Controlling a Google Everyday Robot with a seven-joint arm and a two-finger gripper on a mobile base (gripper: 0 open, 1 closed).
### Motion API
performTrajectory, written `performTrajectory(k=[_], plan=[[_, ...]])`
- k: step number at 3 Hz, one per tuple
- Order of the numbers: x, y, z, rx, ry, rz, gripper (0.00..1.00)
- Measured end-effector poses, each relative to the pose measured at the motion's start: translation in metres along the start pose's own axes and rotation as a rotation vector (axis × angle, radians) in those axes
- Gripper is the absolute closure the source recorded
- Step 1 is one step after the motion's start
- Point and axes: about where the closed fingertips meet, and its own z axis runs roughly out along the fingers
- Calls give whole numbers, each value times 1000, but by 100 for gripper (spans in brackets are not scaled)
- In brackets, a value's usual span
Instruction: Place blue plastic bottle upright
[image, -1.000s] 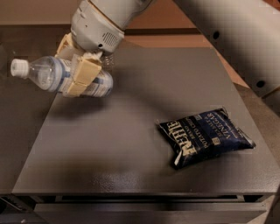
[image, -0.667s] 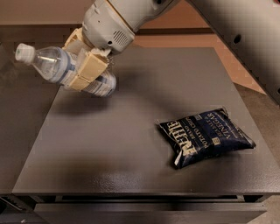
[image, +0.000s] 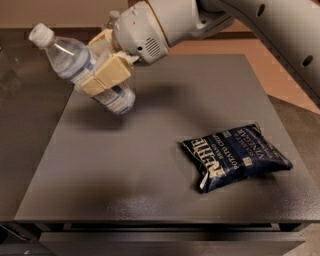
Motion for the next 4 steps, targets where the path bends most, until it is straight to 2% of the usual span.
performTrajectory(k=[1,2,4], plan=[[11,-8,-5,34,-72,82,100],[21,-17,-10,59,-127,131,100],[43,-38,-18,101,-230,178,100]])
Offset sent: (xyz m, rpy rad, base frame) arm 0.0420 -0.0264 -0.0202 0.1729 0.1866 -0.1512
